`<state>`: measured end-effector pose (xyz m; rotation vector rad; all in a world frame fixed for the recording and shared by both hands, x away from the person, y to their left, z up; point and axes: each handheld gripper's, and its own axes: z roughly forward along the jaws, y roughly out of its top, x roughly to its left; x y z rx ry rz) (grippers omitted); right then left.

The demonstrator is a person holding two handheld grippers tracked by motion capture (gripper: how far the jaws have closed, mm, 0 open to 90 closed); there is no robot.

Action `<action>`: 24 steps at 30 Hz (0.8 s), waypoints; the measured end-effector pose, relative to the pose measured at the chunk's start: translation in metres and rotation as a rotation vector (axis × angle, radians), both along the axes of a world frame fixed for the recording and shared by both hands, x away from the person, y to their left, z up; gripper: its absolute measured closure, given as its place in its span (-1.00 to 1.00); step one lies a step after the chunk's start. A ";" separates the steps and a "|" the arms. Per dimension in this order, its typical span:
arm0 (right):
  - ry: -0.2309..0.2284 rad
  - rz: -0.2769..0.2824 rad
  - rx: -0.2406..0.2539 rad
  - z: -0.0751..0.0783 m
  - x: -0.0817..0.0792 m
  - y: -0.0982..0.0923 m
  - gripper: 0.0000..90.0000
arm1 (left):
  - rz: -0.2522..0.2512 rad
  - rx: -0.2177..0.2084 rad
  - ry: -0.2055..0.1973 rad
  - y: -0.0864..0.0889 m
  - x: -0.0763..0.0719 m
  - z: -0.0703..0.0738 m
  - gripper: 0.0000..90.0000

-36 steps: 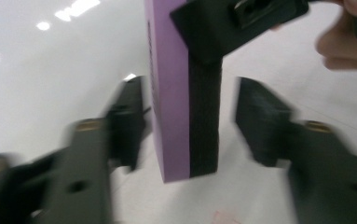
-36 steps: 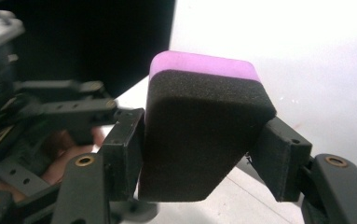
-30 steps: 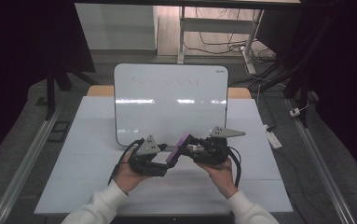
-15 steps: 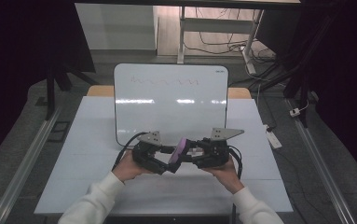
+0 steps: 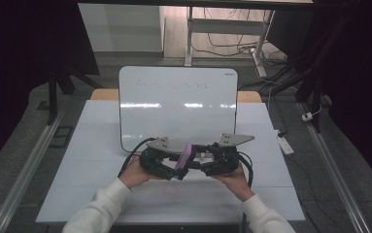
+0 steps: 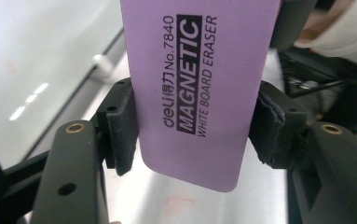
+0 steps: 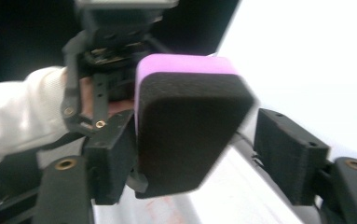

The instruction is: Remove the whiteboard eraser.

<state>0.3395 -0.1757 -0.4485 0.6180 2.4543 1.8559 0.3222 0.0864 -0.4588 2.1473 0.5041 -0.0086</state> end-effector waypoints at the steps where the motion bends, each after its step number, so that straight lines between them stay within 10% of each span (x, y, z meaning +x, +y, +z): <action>1: 0.000 0.000 0.000 0.000 0.000 0.000 -0.38 | 0.021 0.002 -0.006 0.002 0.000 0.000 -0.12; 7: -0.033 -0.147 -0.051 -0.003 -0.011 -0.022 -0.40 | 0.149 0.042 -0.061 0.014 -0.006 0.005 -0.12; 17: -0.049 -0.348 -0.160 -0.023 -0.042 -0.082 -0.39 | 0.275 -0.007 -0.123 0.035 -0.015 0.019 -0.12; 24: -0.044 -0.419 -0.199 -0.038 -0.048 -0.108 -0.39 | 0.350 -0.002 -0.195 0.043 -0.020 0.030 -0.12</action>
